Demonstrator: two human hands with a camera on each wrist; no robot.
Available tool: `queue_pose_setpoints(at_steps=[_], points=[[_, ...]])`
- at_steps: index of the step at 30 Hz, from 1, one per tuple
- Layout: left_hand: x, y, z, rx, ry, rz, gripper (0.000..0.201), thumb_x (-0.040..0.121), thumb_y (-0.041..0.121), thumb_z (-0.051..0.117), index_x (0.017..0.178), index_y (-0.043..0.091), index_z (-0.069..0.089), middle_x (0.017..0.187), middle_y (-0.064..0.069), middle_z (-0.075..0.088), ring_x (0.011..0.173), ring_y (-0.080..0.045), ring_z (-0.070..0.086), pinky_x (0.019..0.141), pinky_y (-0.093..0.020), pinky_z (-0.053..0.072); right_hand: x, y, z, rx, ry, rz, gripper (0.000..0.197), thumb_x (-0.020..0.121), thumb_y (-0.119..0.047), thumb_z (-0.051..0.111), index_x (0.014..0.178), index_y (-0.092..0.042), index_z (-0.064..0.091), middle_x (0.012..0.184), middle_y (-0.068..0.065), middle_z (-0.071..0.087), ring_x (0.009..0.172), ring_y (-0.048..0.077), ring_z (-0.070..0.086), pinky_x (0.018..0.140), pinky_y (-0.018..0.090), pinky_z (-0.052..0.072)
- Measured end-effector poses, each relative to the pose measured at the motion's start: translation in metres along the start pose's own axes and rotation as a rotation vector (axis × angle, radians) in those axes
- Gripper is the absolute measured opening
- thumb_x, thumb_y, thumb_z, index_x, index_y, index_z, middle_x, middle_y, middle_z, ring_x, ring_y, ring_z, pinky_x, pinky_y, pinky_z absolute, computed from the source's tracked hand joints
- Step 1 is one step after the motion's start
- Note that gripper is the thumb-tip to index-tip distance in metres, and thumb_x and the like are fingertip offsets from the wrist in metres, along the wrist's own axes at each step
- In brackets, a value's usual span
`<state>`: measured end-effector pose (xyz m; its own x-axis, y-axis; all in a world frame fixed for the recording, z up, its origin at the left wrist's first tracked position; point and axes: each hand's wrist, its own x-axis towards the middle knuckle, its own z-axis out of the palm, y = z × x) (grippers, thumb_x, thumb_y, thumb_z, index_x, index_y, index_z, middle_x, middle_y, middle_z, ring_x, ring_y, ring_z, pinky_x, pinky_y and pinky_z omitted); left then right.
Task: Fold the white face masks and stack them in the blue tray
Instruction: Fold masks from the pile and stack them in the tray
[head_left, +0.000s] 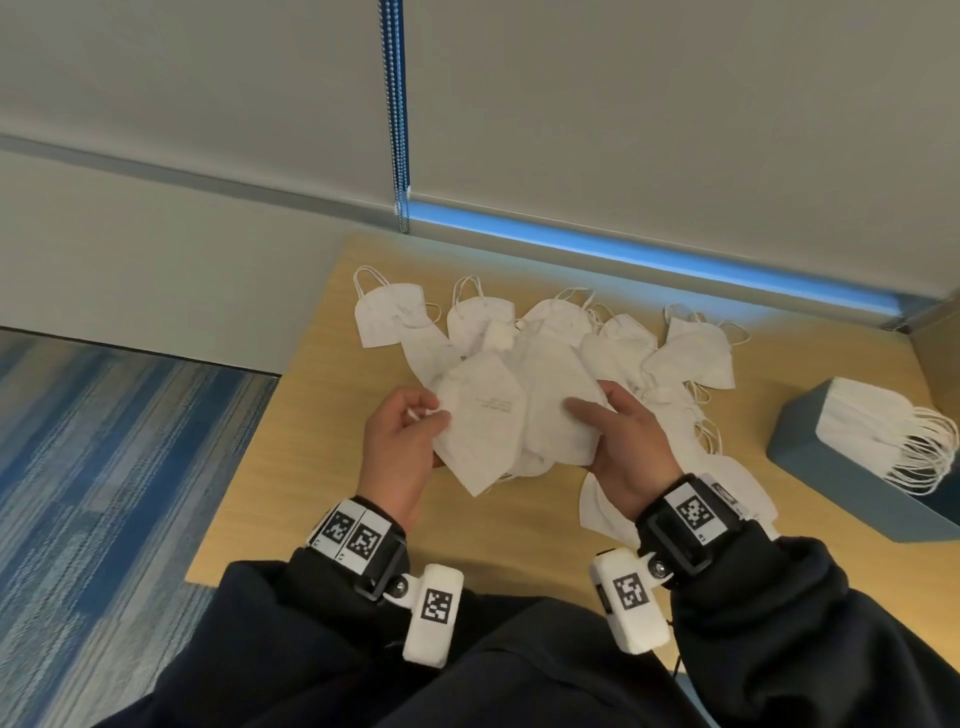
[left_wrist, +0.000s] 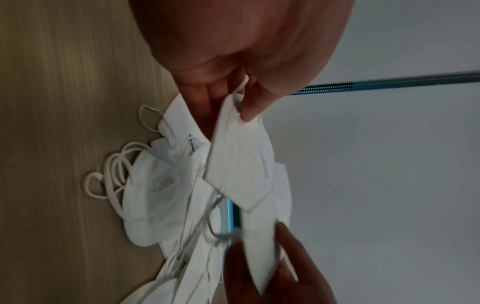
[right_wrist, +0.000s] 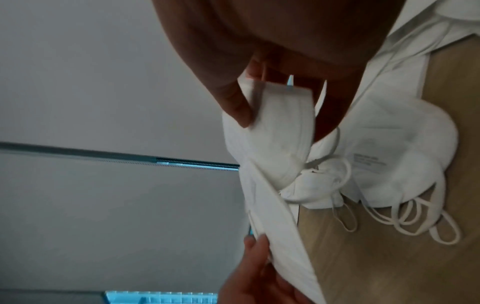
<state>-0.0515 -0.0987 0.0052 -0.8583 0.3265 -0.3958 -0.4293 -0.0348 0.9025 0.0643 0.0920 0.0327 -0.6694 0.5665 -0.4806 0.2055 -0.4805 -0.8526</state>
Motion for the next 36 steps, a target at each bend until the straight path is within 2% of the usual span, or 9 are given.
queue_pose_setpoints(at_steps=[3,6,11,17,22,26,29,33,36], points=[[-0.001,0.000,-0.009,-0.060,0.028,-0.004,0.022,0.094,-0.005,0.059,0.089,0.016,0.061,0.104,-0.004,0.062,0.091,-0.020,0.065,0.059,-0.029,0.057,0.000,0.001,-0.006,-0.015,-0.007,0.027,0.032,0.090,0.000,0.068,0.119,-0.014,0.070,0.118,0.012,0.074,0.106,0.033,0.070,0.089,0.057,0.056],[0.002,0.002,-0.016,-0.091,0.046,-0.020,0.027,0.093,-0.007,0.054,0.088,0.018,0.061,0.106,-0.005,0.064,0.088,-0.022,0.063,0.054,-0.029,0.053,-0.002,-0.001,-0.003,-0.096,0.033,-0.121,0.027,0.086,0.007,0.068,0.101,-0.013,0.077,0.104,0.000,0.076,0.103,0.021,0.068,0.082,0.034,0.056],[0.005,0.007,-0.024,-0.055,0.059,-0.072,0.025,0.094,-0.002,0.053,0.087,0.020,0.063,0.102,-0.009,0.068,0.083,-0.023,0.060,0.059,-0.030,0.045,0.000,-0.014,-0.001,-0.360,0.075,-0.383,0.034,0.075,0.010,0.072,0.080,-0.022,0.079,0.142,-0.006,0.050,0.139,0.003,0.040,0.105,0.028,0.039],[0.009,0.036,-0.025,-0.179,0.049,0.005,0.026,0.095,-0.001,0.057,0.085,0.022,0.064,0.108,-0.009,0.068,0.093,-0.026,0.063,0.066,-0.034,0.048,0.002,-0.009,0.001,-0.370,0.061,-0.449,0.038,0.068,0.011,0.070,0.071,-0.025,0.081,0.108,0.009,0.054,0.101,0.010,0.052,0.078,0.027,0.046],[0.010,0.052,0.004,-0.057,-0.109,0.064,0.028,0.091,0.003,0.066,0.079,0.028,0.069,0.108,-0.004,0.067,0.098,-0.025,0.065,0.072,-0.037,0.052,-0.001,0.004,0.002,-0.246,-0.060,-0.445,0.052,0.074,0.022,0.069,0.062,-0.028,0.079,0.118,0.008,0.062,0.109,0.014,0.061,0.090,0.028,0.050],[0.003,0.028,0.036,0.216,-0.227,0.082,0.022,0.086,0.003,0.073,0.094,0.023,0.067,0.109,0.004,0.066,0.101,-0.016,0.064,0.081,-0.030,0.053,-0.005,0.014,0.006,-0.215,-0.127,-0.500,0.045,0.077,0.023,0.068,0.091,-0.018,0.080,0.116,0.011,0.071,0.108,0.023,0.068,0.093,0.039,0.054],[0.002,0.013,0.049,0.291,-0.189,0.160,0.026,0.083,0.007,0.074,0.095,0.029,0.066,0.106,0.008,0.067,0.104,-0.016,0.062,0.090,-0.037,0.054,-0.008,0.014,0.004,-0.089,-0.148,-0.430,0.045,0.081,0.017,0.059,0.118,-0.008,0.064,0.121,0.012,0.068,0.110,0.029,0.066,0.088,0.043,0.054],[0.004,0.011,0.057,0.397,-0.168,0.300,0.046,0.081,0.009,0.078,0.113,0.035,0.057,0.105,0.017,0.065,0.100,-0.011,0.062,0.091,-0.038,0.052,-0.009,0.008,0.002,0.032,0.052,-0.271,0.054,0.075,-0.016,0.075,0.126,-0.021,0.060,0.125,0.009,0.063,0.111,0.028,0.065,0.084,0.043,0.056],[-0.001,0.011,0.063,0.403,-0.198,0.371,0.081,0.079,0.012,0.084,0.135,0.047,0.037,0.114,0.013,0.062,0.094,-0.013,0.062,0.082,-0.031,0.054,-0.004,0.008,-0.008,-0.089,0.167,-0.302,0.078,0.069,-0.007,0.087,0.134,-0.033,0.051,0.133,0.007,0.058,0.118,0.027,0.064,0.092,0.047,0.058]])
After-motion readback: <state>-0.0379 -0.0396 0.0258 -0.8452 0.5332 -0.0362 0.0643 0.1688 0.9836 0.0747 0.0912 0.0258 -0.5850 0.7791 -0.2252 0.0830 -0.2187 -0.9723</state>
